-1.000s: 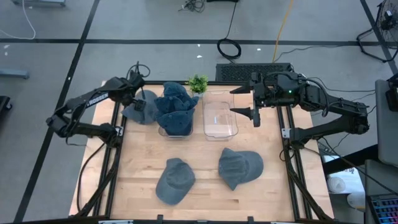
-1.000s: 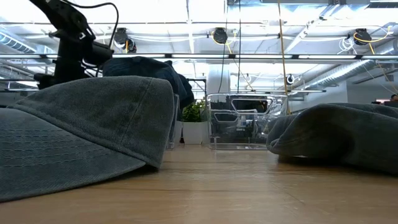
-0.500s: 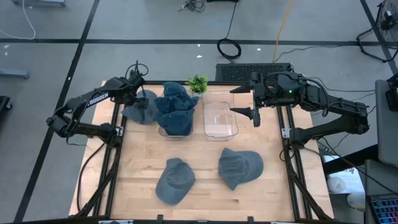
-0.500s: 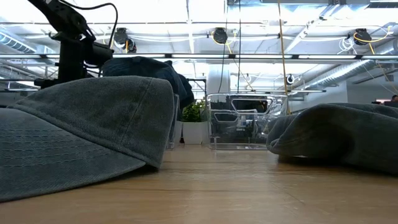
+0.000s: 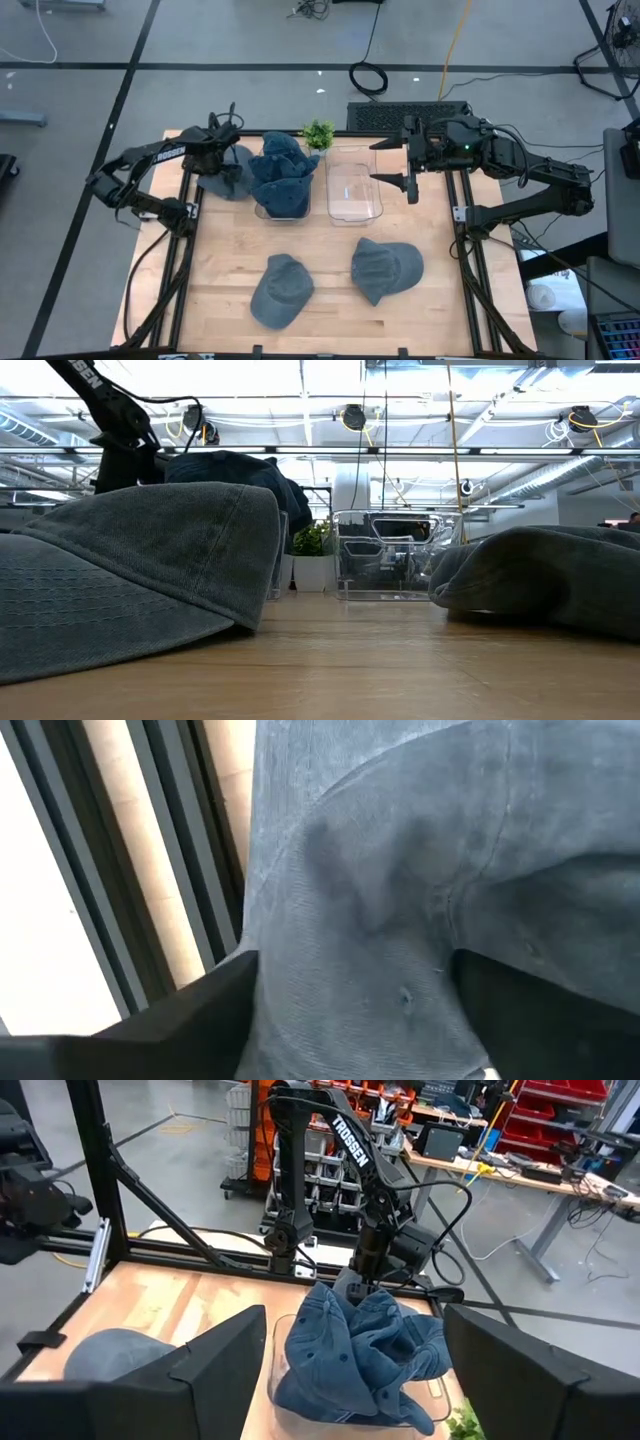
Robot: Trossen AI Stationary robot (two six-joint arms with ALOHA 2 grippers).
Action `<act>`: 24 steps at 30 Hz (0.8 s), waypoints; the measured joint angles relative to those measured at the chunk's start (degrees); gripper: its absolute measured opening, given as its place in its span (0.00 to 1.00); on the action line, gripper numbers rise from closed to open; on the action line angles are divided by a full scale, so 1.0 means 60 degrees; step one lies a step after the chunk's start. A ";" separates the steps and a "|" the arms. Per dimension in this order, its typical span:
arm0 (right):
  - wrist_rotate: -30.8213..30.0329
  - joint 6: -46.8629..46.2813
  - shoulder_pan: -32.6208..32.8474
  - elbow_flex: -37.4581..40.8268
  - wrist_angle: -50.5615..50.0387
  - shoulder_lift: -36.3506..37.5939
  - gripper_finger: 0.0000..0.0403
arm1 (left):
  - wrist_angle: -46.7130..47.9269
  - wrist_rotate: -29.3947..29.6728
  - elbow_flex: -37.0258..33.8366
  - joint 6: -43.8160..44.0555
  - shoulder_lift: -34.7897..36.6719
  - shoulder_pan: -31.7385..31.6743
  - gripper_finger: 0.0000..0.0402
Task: Pick & Place hat
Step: Put the top gray cap into the right transparent bin
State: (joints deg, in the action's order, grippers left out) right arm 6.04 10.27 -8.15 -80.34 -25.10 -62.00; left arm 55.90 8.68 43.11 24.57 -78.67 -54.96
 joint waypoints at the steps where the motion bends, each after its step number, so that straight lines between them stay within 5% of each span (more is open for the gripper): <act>1: 0.0004 0.0033 0.0002 0.0000 0.0000 0.0000 0.72 | 0.0003 -0.0018 0.0000 -0.0003 0.0000 0.0003 0.77; 12: 0.0025 -0.0700 0.0000 0.0000 -0.0011 0.0000 0.66 | 0.0232 -0.0552 0.0000 -0.0139 0.0010 -0.0048 0.06; 24: 0.0004 -0.0622 0.0001 0.0000 -0.0010 0.0000 0.61 | 0.1466 -0.0291 0.1147 0.0195 0.1675 -0.0044 0.02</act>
State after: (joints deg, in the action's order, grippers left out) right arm 6.07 6.54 -8.15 -80.34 -25.16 -62.00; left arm 64.70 6.93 50.00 25.74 -68.62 -55.22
